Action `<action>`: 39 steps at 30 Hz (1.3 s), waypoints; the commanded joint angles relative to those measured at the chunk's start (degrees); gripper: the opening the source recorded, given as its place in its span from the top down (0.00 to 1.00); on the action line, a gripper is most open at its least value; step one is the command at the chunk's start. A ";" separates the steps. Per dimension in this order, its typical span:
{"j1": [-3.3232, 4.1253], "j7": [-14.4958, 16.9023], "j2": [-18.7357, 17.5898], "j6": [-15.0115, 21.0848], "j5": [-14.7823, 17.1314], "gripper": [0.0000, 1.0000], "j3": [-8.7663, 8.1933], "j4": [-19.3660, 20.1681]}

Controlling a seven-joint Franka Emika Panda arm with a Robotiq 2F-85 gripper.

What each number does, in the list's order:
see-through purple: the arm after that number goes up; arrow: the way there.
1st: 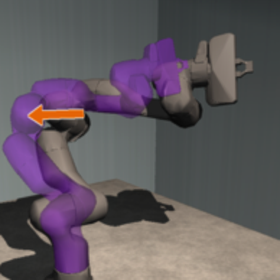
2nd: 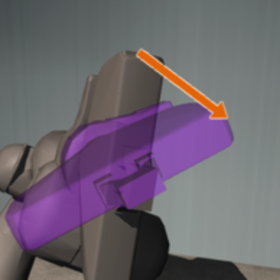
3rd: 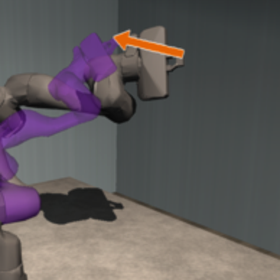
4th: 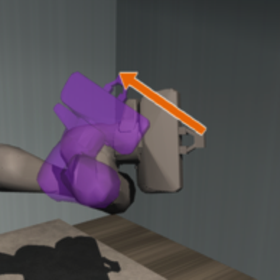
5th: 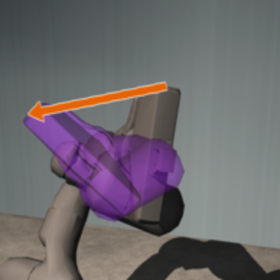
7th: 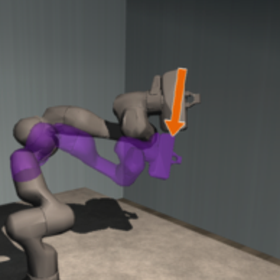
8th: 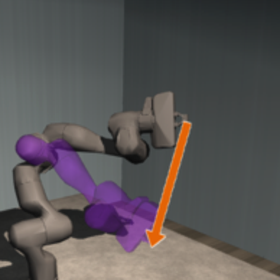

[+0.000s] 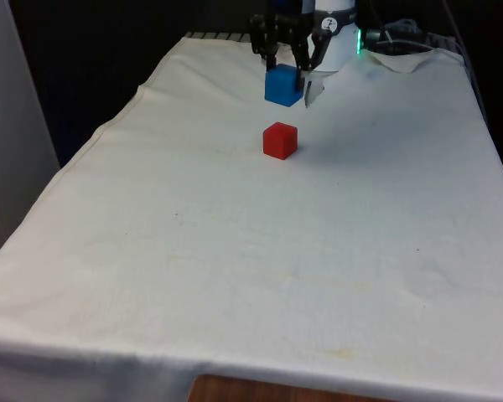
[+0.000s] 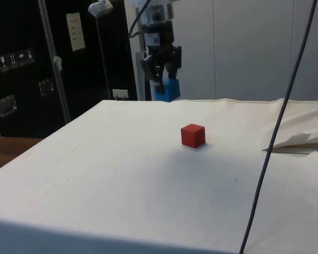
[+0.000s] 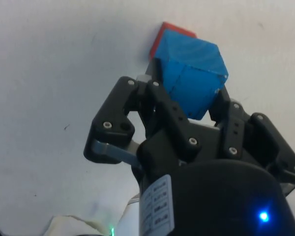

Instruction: Stack the two cubes.

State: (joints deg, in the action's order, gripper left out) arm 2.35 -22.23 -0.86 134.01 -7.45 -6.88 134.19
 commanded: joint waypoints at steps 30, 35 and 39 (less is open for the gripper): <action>0.00 2.58 5.44 4.47 1.89 1.00 1.55 11.57; -0.17 2.69 4.81 4.81 1.72 1.00 1.32 11.52; -0.23 2.75 4.30 4.93 1.66 1.00 1.09 11.46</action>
State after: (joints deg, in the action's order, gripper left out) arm 2.23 -19.71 3.67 138.43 -5.84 -5.79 145.65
